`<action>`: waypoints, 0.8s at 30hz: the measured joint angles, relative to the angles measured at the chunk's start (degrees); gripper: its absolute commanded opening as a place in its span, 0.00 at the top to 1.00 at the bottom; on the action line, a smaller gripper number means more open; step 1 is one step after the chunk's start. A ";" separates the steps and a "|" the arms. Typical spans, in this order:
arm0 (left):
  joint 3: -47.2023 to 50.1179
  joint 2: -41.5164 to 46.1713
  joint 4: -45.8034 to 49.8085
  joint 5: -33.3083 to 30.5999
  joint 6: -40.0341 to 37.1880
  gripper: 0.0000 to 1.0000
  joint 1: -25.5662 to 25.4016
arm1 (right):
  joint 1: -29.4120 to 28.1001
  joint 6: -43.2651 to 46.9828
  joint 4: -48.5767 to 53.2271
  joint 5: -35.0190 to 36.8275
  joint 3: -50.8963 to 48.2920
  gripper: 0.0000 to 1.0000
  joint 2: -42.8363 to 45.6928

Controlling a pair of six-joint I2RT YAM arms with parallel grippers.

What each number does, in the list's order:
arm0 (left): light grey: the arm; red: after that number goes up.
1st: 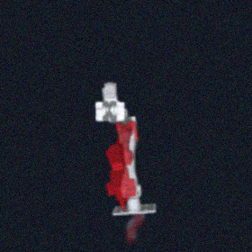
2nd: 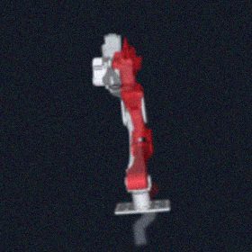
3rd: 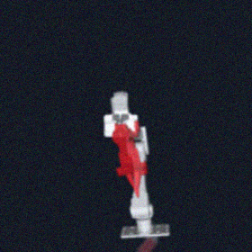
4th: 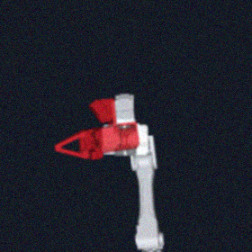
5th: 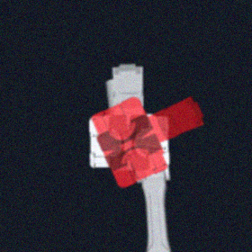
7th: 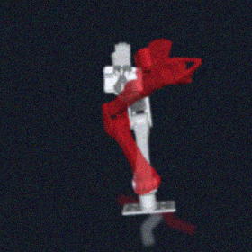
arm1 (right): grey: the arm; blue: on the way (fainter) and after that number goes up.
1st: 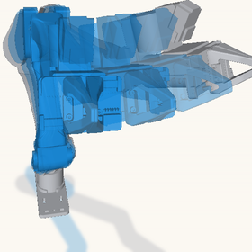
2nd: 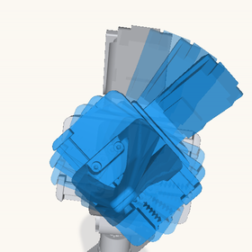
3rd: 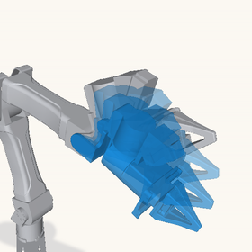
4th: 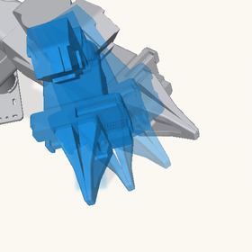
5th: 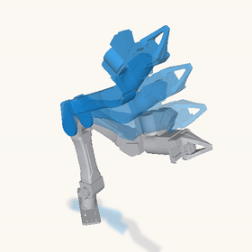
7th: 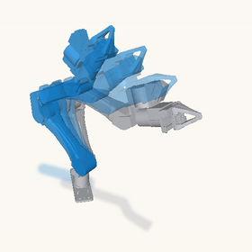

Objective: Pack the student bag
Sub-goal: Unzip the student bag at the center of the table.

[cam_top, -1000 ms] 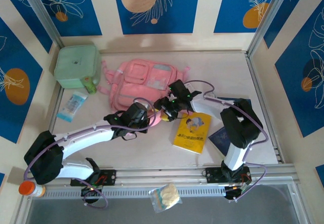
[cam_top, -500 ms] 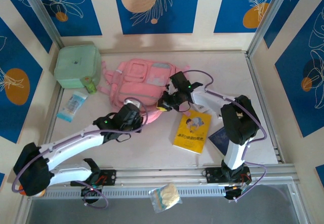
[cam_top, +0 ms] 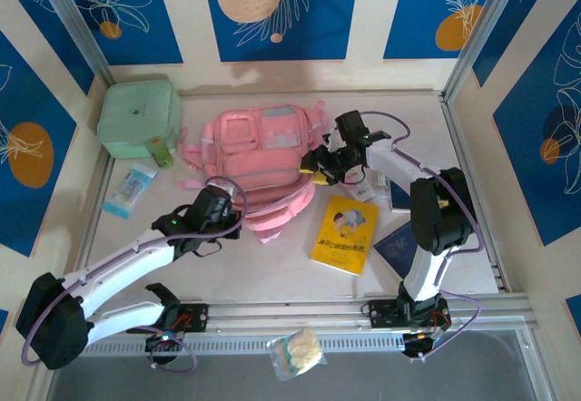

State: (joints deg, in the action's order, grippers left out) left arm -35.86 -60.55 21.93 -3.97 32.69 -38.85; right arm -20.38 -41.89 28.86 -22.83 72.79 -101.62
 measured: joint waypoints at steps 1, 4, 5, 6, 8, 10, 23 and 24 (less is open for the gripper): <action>-0.37 -0.68 -0.04 0.37 -0.02 1.00 0.00 | -0.04 -1.22 -0.50 0.20 -1.95 0.32 1.62; -0.74 -1.64 -0.63 1.16 0.00 1.00 0.00 | -1.11 -6.34 -1.64 0.33 -8.55 0.23 7.82; -0.74 -1.68 -0.74 1.36 0.00 1.00 0.00 | -2.25 -8.44 -2.34 0.46 -10.43 0.19 9.73; -0.74 -1.73 -0.92 1.49 0.00 1.00 0.00 | -3.63 -10.56 -3.08 0.96 -11.89 0.15 11.19; -0.94 -1.77 -1.14 1.84 0.00 1.00 0.00 | -8.11 -15.28 -4.55 2.47 -14.16 0.08 13.51; -0.96 -1.77 -1.68 2.14 0.00 1.00 0.00 | -12.39 -20.35 -6.34 4.15 -15.06 0.04 13.99; -0.96 -1.77 -1.79 2.45 0.07 1.00 0.09 | -22.08 -39.78 -10.25 14.53 -6.21 0.35 -0.83; -0.96 -1.77 -1.77 2.43 0.07 1.00 0.13 | -22.16 -39.80 -10.19 14.71 -5.68 0.40 -1.81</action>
State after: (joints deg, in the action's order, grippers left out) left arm -36.82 -62.33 20.16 -1.54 32.75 -38.72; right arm -42.54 -81.69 18.68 -8.12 67.11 -103.44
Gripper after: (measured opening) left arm 0.048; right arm 0.690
